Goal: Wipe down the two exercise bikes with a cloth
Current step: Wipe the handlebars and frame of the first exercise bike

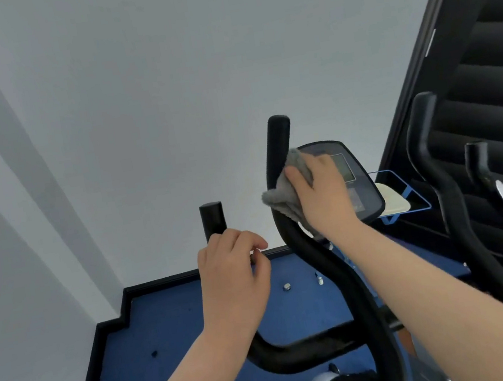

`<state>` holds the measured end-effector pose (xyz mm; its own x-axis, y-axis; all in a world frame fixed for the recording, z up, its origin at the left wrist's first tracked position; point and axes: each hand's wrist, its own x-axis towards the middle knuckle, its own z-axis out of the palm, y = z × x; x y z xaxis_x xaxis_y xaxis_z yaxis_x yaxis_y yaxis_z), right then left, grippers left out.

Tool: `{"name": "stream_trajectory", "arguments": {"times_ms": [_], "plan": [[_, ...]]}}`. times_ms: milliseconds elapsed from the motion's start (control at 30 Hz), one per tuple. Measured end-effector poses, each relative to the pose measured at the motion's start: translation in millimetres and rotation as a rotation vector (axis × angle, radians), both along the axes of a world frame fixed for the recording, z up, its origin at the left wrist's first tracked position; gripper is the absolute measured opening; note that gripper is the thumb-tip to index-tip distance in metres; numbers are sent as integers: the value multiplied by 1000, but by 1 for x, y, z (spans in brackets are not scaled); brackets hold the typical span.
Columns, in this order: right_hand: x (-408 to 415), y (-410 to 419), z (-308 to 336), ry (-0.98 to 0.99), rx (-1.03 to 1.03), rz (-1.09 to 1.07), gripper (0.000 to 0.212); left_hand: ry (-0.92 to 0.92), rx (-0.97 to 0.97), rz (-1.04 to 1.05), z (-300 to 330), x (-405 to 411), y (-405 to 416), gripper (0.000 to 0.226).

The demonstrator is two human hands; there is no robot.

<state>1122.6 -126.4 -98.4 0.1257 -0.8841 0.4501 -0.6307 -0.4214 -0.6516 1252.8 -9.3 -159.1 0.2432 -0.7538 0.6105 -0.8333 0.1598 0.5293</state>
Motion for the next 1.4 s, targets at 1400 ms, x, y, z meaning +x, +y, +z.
{"name": "stream_trajectory", "arguments": {"times_ms": [1400], "plan": [[25,29,-4,-181,-166,-7,42,-98,53,19,4,-2,0,21]]}}
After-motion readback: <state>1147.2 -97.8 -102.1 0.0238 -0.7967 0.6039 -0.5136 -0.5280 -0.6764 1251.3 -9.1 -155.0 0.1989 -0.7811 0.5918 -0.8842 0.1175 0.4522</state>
